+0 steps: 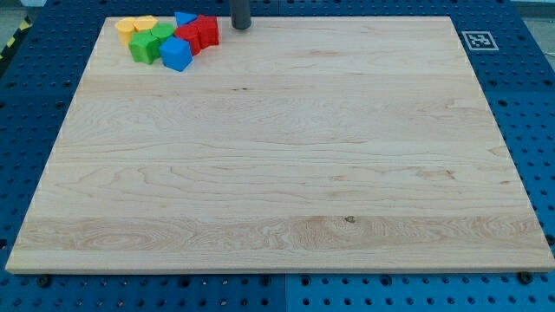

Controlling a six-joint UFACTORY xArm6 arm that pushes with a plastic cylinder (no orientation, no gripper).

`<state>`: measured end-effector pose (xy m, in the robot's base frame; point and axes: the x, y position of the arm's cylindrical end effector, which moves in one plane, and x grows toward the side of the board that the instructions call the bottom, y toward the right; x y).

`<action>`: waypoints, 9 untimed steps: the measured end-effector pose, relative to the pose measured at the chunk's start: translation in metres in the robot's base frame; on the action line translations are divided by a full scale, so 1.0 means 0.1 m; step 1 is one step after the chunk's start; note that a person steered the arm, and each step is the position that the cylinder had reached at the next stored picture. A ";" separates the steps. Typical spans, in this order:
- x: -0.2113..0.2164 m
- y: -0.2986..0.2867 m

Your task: Separate the red blocks

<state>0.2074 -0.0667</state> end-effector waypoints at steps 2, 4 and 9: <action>-0.15 -0.17; -0.16 -0.46; -0.15 -1.18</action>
<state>0.1927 -0.1842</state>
